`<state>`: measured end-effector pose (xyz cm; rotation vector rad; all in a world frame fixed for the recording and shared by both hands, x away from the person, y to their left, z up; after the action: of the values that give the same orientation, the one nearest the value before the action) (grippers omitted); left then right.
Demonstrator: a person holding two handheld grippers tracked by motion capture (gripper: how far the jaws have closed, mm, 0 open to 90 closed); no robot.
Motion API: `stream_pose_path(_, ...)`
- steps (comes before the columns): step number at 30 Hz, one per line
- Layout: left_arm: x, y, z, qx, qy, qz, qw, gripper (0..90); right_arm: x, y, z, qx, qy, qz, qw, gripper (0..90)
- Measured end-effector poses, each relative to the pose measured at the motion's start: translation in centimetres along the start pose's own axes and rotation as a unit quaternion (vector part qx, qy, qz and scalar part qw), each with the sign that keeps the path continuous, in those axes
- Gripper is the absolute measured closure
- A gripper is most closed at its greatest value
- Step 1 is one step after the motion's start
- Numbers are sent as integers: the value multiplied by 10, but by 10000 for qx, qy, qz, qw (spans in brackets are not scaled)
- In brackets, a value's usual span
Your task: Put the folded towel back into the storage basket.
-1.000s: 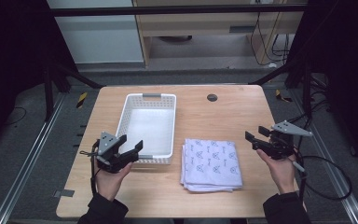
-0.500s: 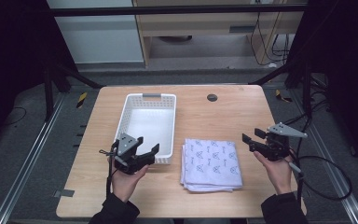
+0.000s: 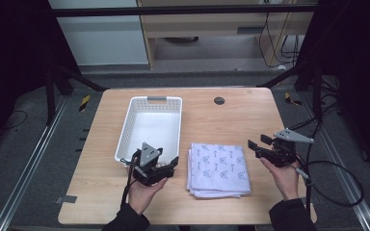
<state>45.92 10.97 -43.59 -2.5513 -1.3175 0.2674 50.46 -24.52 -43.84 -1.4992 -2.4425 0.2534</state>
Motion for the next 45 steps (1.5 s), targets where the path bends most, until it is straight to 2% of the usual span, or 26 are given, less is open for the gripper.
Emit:
stream_pose_path(5,-9,2,3,83,21,111,9999,353,4,6,4,60,27,-41,10000,373)
stream_pose_path(11,-19,7,11,233,118,175,9995,369,8,12,10,185,-86,-75,9998,385)
stream_pose_path(13,-22,9,14,271,124,209,9993,375,8,15,14,277,-213,-30,9994,392)
stream_pose_path(18,-30,11,20,372,160,297,9987,386,8,17,18,327,-230,-33,9992,387)
stream_pose_path(29,-45,18,38,643,249,506,9963,389,10,26,27,478,-207,-14,9986,388)
stream_pose_path(32,-49,21,45,793,350,505,9950,389,9,28,30,515,-217,3,9984,390)
stream_pose_path(40,-53,34,64,1153,296,436,9919,374,7,36,41,712,-231,38,9972,397)
stream_pose_path(45,-52,41,69,1155,107,390,9925,350,9,42,47,826,-262,26,9962,415)
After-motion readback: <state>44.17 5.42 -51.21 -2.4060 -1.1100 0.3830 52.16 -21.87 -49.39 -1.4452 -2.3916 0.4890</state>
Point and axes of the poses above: each handheld gripper's, and its own axes: y roughly forward along the jaws, z roughly out of its underside, x roughly to its left, the point moved 4 cm from there along y, roughly forward along the jaws, and after that the axes turned 10 degrees about -x, right-handed, at the moved point
